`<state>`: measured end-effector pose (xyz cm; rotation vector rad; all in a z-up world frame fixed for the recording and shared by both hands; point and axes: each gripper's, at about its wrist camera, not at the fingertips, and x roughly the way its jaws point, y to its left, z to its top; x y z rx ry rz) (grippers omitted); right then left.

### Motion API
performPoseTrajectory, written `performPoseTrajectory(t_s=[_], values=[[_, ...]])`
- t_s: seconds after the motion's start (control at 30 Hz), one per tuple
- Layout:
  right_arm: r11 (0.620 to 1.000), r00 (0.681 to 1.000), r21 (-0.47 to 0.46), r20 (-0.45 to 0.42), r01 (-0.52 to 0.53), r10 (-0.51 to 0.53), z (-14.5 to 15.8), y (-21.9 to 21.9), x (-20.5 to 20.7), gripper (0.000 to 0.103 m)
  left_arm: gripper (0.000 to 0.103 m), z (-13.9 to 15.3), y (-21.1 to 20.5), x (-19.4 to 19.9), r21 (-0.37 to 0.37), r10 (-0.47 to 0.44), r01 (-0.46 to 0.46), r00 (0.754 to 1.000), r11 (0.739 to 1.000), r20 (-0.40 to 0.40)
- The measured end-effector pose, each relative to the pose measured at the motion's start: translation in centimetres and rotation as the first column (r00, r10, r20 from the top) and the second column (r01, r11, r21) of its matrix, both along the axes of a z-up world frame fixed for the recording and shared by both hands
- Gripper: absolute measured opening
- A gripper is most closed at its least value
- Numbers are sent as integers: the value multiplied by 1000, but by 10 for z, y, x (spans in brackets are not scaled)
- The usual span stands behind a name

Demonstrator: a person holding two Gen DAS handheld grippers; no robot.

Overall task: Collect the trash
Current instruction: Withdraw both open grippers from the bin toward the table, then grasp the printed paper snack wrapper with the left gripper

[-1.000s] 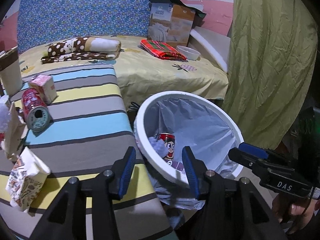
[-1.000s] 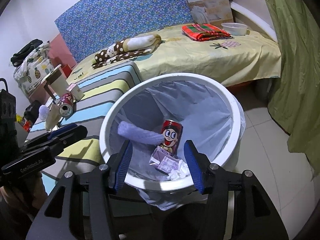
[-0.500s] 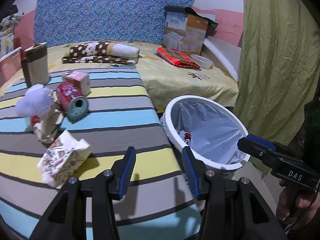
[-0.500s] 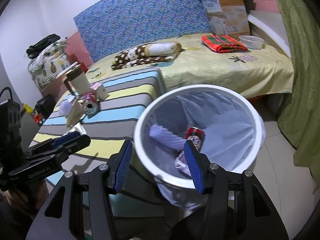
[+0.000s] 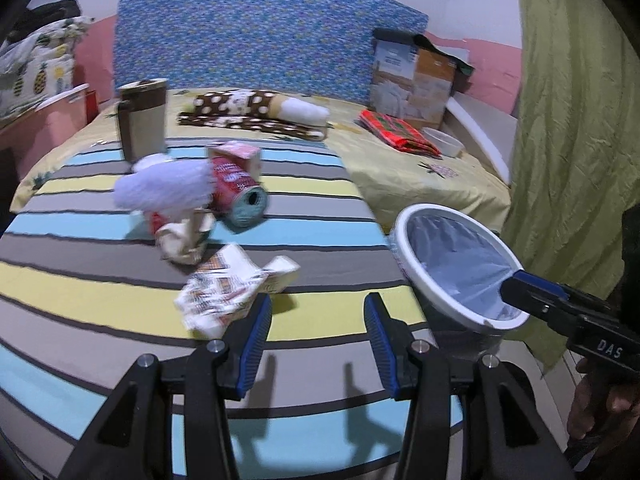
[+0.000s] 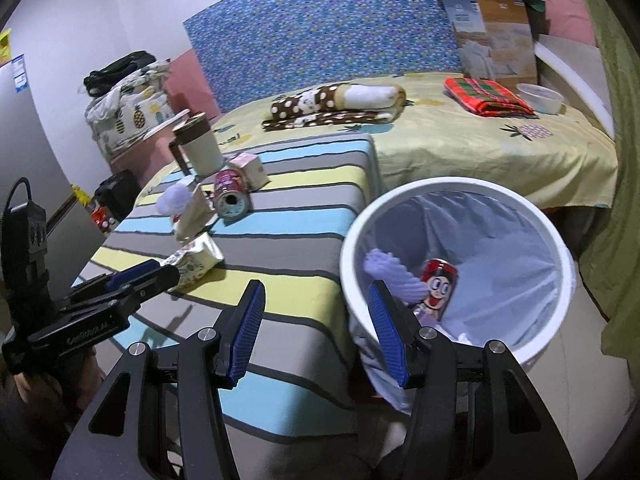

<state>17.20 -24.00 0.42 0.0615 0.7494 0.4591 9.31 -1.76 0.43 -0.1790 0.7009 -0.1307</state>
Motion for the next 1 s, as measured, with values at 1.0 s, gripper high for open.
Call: performPoseTrajectory(t_s=[1.0], values=[[997,997,-14,-40,-70,69,-7,37,10,55,36,-32,19,29,139,-42,49,998,989,-53]])
